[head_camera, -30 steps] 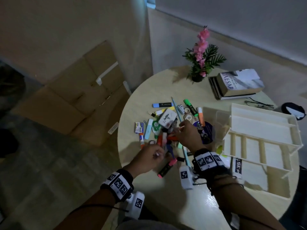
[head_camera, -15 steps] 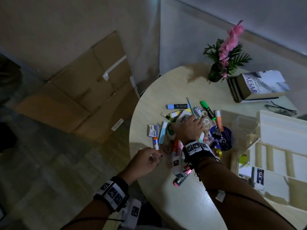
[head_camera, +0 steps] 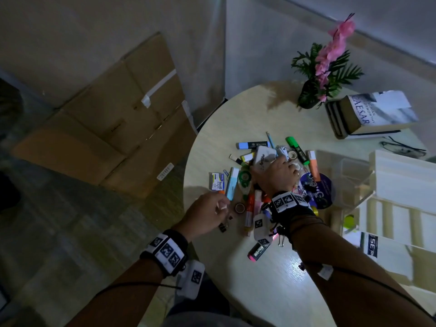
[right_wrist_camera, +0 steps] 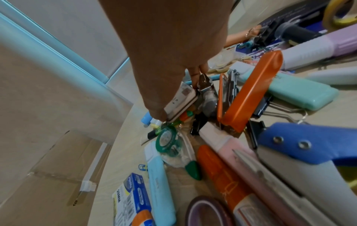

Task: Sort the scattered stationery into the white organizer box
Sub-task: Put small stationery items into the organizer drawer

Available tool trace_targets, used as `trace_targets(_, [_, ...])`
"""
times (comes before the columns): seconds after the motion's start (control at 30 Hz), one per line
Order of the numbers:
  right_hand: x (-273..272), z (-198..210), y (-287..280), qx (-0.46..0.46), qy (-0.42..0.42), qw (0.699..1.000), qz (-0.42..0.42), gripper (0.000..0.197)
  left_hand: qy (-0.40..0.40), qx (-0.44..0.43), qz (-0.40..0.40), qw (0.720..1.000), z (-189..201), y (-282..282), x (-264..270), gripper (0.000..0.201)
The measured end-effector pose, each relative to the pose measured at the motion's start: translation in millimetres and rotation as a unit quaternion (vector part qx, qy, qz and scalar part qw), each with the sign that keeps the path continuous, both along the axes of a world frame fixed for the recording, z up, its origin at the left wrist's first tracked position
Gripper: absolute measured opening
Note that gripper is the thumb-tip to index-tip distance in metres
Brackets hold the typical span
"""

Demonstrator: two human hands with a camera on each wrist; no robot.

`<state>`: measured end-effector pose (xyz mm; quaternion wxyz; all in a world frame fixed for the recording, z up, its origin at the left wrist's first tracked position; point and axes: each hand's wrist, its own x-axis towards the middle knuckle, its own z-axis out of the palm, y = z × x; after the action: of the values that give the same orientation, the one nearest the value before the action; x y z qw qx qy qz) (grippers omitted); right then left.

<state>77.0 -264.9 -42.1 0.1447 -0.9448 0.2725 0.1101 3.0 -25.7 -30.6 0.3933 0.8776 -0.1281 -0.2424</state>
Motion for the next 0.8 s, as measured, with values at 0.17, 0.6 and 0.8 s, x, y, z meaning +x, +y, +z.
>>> trace_targets(0.17, [4,-3,-15,0.025,0.044,0.999,-0.007,0.113,-0.069,0.094,0.005,0.993,-2,10,34,0.04])
trace_targets(0.6, [-38,4,-61,0.313,-0.043,0.945,-0.084,0.035,-0.118,0.089,-0.067,0.987,-21,5,76,0.033])
trace_targets(0.8, [-85,23,-61,0.388,-0.075,0.913,-0.101,0.03,-0.091,0.015,0.039,0.995,-14,6,80,0.041])
